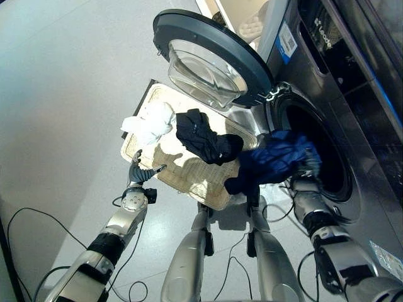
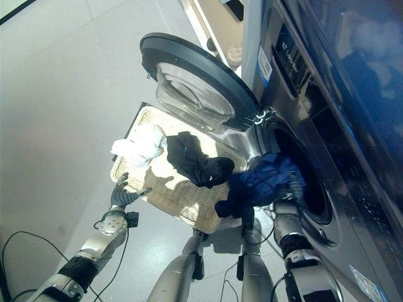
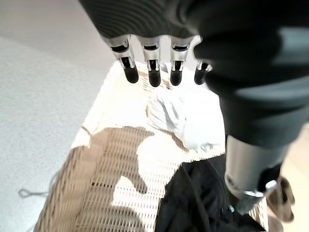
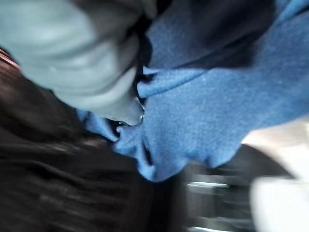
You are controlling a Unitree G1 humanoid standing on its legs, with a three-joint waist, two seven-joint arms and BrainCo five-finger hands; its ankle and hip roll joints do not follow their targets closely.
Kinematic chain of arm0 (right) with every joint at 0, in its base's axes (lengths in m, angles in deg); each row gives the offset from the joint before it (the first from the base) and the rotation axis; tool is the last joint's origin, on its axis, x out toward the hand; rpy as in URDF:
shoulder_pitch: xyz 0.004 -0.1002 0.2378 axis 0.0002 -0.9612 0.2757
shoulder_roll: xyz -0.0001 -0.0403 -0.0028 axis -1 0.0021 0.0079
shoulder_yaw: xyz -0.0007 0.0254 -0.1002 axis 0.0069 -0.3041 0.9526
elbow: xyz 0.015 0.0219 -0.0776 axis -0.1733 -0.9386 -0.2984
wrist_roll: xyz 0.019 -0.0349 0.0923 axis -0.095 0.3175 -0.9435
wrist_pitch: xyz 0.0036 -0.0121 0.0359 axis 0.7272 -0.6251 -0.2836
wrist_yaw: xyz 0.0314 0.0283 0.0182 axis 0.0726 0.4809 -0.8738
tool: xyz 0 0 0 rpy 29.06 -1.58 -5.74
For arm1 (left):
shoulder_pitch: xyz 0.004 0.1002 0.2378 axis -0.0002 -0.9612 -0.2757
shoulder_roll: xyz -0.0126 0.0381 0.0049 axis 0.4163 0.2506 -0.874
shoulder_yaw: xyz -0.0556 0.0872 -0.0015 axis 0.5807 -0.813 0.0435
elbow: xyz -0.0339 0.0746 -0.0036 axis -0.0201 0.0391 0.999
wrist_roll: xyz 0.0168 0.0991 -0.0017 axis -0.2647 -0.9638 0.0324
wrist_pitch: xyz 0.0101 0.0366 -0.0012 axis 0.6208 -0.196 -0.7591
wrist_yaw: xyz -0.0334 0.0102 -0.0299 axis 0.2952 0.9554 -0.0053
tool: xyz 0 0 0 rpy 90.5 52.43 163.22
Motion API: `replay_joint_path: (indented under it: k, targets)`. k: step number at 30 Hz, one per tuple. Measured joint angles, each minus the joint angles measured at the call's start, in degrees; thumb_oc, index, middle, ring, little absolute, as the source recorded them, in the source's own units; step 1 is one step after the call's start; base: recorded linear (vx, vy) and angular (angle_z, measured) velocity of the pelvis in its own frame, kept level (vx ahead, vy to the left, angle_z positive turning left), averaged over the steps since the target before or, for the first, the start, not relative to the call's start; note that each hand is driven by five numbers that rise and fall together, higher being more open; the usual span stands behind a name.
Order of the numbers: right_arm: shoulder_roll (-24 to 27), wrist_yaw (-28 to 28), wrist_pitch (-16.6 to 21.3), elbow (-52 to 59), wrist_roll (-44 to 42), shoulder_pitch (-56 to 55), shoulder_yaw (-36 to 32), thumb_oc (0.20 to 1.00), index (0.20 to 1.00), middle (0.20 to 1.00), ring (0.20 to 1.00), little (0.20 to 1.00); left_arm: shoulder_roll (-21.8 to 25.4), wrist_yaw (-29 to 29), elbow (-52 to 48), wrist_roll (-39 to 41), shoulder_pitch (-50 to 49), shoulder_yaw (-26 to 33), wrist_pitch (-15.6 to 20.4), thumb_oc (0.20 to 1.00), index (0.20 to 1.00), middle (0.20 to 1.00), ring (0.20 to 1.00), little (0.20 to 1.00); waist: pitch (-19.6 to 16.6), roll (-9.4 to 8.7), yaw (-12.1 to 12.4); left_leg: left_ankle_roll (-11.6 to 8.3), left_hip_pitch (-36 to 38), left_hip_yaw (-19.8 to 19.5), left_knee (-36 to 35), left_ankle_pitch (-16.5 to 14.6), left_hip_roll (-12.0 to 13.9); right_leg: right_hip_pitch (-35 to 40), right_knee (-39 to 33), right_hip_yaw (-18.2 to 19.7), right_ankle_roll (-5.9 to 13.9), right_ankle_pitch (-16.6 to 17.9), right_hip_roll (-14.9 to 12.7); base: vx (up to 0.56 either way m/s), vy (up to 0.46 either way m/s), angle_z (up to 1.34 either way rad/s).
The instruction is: Put the clothes into the washing machine.
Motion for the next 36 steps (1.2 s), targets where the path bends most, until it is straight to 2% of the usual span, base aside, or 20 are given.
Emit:
replay_joint_path:
  k: [2,6,7,8,9,10,11,12,13,17,20,21,22,24,25,26,27,29,32,36]
  targets:
    - [0.8,0.7,5.0,0.8,-3.0,0.6,-1.7,0.2,0.2,0.2,0.2,0.2,0.1,-0.5,-0.2,0.1,-1.0,-0.2,1.0,1.0,1.0,1.0,1.0,1.0,0.0,0.03,0.1,0.04,-0.5,0.0,0.0,0.0,0.0,-0.6,0.1,0.0,0.0,0.0,-0.1,0.04,-0.015,-0.01]
    - [-1.8,8.5,22.9,6.7,-2.7,0.5,-2.5,0.2,0.2,0.2,0.2,0.2,0.3,-1.5,-1.1,2.3,-2.7,-0.2,1.6,1.0,1.0,1.0,1.0,1.0,-0.1,0.13,1.8,0.08,-1.7,0.3,0.0,0.1,-0.1,-2.2,0.2,0.1,0.02,0.1,-0.1,0.06,-0.027,-0.03]
    - [-1.8,16.4,28.1,8.0,4.4,-0.1,-3.3,0.2,0.2,0.2,0.2,0.2,1.0,-1.7,-2.5,2.3,-3.1,-0.2,1.3,1.0,1.0,1.0,1.0,1.0,-0.1,0.15,1.9,0.09,-2.6,0.4,0.0,0.1,-0.2,-3.2,0.4,0.1,0.02,0.1,-0.1,-0.07,-0.032,-0.07]
    - [-1.8,21.2,30.1,8.0,9.8,-0.1,-3.6,0.2,0.2,0.2,0.2,0.2,1.4,-1.7,-3.0,2.3,-3.1,-0.2,1.3,1.0,1.0,1.0,1.0,1.0,-0.1,0.16,2.1,0.18,-3.1,0.4,0.0,0.1,-0.3,-4.0,1.0,0.3,0.04,0.1,-0.2,0.01,-0.022,-0.06]
    - [-2.0,46.4,25.5,15.6,33.1,-2.4,-7.3,0.297,0.297,0.297,0.297,0.297,1.7,-1.7,-3.9,2.3,-2.6,0.1,0.4,1.0,1.0,1.0,1.0,1.0,-0.2,0.31,2.4,0.35,-5.2,0.7,0.6,0.2,-0.6,-6.5,2.2,0.6,0.27,0.0,-0.4,0.0,-0.025,-0.19]
    - [-2.2,60.2,21.3,21.4,44.2,-3.1,-8.1,0.329,0.329,0.329,0.329,0.329,1.8,-1.7,-4.6,2.3,-2.4,0.5,0.0,1.0,1.0,1.0,1.0,1.0,-0.2,0.34,2.8,0.47,-6.8,0.9,0.9,0.3,-0.8,-8.8,3.0,1.4,0.38,-0.1,-0.9,0.11,-0.036,-0.45]
    - [-2.2,72.5,14.6,22.2,61.2,-3.4,-6.7,0.529,0.529,0.529,0.529,0.529,1.7,-1.8,-4.3,2.3,-2.7,0.5,-0.4,1.0,1.0,1.0,1.0,1.0,-0.2,0.31,3.0,0.51,-7.6,0.7,0.2,0.4,-0.9,-10.9,3.0,2.6,0.63,0.6,-0.9,0.01,-0.049,-0.55]
    - [-2.2,76.6,12.0,21.7,69.1,-3.3,-5.4,0.68,0.68,0.68,0.68,0.68,1.3,-2.0,-3.9,2.3,-2.7,0.2,-1.0,1.0,1.0,1.0,1.0,1.0,-0.1,0.19,2.9,0.51,-8.1,0.6,0.2,0.4,-1.1,-11.8,3.2,3.1,0.66,0.7,-1.4,0.0,-0.052,-0.5]
    - [-2.2,78.2,10.7,21.3,73.3,-3.8,-4.2,1.0,1.0,1.0,1.0,1.0,0.4,-2.4,-3.6,2.3,-2.7,0.2,-1.2,1.0,1.0,1.0,1.0,1.0,-0.1,0.19,2.8,0.51,-8.1,0.5,0.4,0.4,-1.2,-12.0,3.5,3.0,0.66,0.7,-1.6,0.0,-0.036,-0.22]
    - [-2.2,81.2,11.8,17.2,77.5,-3.8,-1.3,1.0,1.0,1.0,1.0,1.0,-1.7,-3.5,-3.3,2.2,-2.5,-0.1,-1.1,1.0,1.0,1.0,1.0,1.0,-0.1,0.16,2.2,0.5,-7.7,0.5,2.1,0.4,-1.7,-10.9,3.5,2.8,0.69,0.7,-2.2,0.01,-0.011,0.0]
    - [-2.4,71.8,19.8,16.5,64.9,-3.3,1.3,1.0,1.0,1.0,1.0,1.0,-1.9,-3.8,-2.5,2.3,-1.3,-0.4,-1.2,1.0,1.0,1.0,1.0,1.0,0.2,-0.33,0.1,0.36,-10.2,0.6,8.4,0.2,-2.8,-9.0,3.5,1.8,0.65,0.7,-3.9,0.02,-0.028,0.33]
    - [-2.8,62.0,21.8,17.5,53.4,-3.2,1.0,1.0,1.0,1.0,1.0,1.0,-1.9,-3.9,-2.3,2.3,-1.2,-0.5,-1.2,1.0,1.0,1.0,1.0,1.0,0.3,-0.41,-0.5,0.73,-10.1,0.4,7.3,0.1,-3.6,-7.8,3.5,1.1,0.65,0.7,-4.3,-0.01,-0.049,0.24]
    - [-2.0,43.8,21.5,16.5,34.0,-2.6,0.9,1.0,1.0,1.0,1.0,1.0,-1.3,-4.0,-2.3,2.3,-1.2,-1.1,-1.2,1.0,1.0,1.0,1.0,1.0,0.0,-0.07,-0.6,1.52,-6.5,0.3,0.6,6.7,-2.7,-6.3,3.7,0.7,1.01,0.3,-3.2,-0.02,-0.058,0.11]
    - [-0.9,16.6,13.4,16.7,5.5,-2.2,2.7,1.0,1.0,1.0,1.0,1.0,0.8,-3.9,-2.5,2.3,1.1,-2.9,-1.3,1.0,1.0,1.0,1.0,1.0,0.1,-0.24,-1.9,1.15,-6.9,-1.2,0.0,6.4,-2.6,-6.4,4.1,-0.4,1.83,-0.6,-2.9,0.0,-0.053,0.28]
    - [-0.7,11.4,12.0,18.5,0.8,-2.7,3.0,1.0,1.0,1.0,1.0,1.0,0.9,-3.7,-3.0,2.3,1.8,-3.0,-1.2,1.0,1.0,1.0,1.0,1.0,0.1,-0.24,-2.0,0.8,-7.8,-1.1,0.0,5.9,-2.5,-7.3,4.1,-0.3,1.65,-0.8,-2.6,0.01,-0.039,0.24]
    - [-1.3,7.8,10.7,19.9,-2.1,-2.9,3.0,1.0,1.0,1.0,1.0,1.0,1.1,-3.5,-3.5,2.2,2.4,-3.0,-1.2,1.0,1.0,1.0,1.0,1.0,0.1,-0.25,-1.8,0.44,-8.7,-0.9,0.0,4.7,-1.9,-8.5,4.4,-0.2,1.69,-0.7,-2.1,0.01,-0.025,-0.12]
    - [-4.3,3.4,8.3,24.5,-5.0,-3.8,2.6,1.0,1.0,1.0,1.0,1.0,1.6,-2.6,-4.0,2.0,2.3,-3.4,-1.2,1.0,1.0,1.0,1.0,1.0,0.1,-0.44,-1.8,2.11,-10.1,-1.1,0.0,3.9,-1.3,-10.4,5.2,-0.3,2.04,-0.4,-1.2,0.01,-0.009,-0.16]
    - [-7.8,-1.2,6.3,27.8,-5.9,-6.1,3.1,1.0,1.0,1.0,1.0,1.0,1.0,-0.7,-3.7,0.7,2.1,-4.0,-1.1,1.0,1.0,1.0,1.0,1.0,0.1,-1.2,-1.8,2.05,-11.5,-0.9,0.0,4.1,-1.4,-12.8,6.9,0.0,2.11,-0.4,-1.4,0.01,0.001,-0.1]
    - [-10.8,-2.5,6.5,26.6,-6.8,-8.4,4.1,1.0,1.0,1.0,1.0,1.0,-0.4,2.5,-3.7,-2.8,0.9,-4.8,-0.7,1.0,1.0,1.0,1.0,1.0,0.2,-1.32,-1.8,2.13,-12.1,-0.9,0.0,4.0,-1.8,-14.4,9.2,0.3,2.2,-0.7,-2.0,0.0,0.001,-0.02]
    - [-9.9,-5.3,8.5,22.4,-7.4,-8.2,2.3,1.0,1.0,1.0,1.0,1.0,-0.3,6.3,-3.6,-5.8,1.3,-4.7,0.9,1.0,1.0,1.0,1.0,1.0,0.2,-1.35,-1.8,2.09,-13.9,-1.0,0.0,4.1,-1.7,-16.2,9.5,0.2,2.26,-0.7,-1.9,0.0,-0.001,0.04]
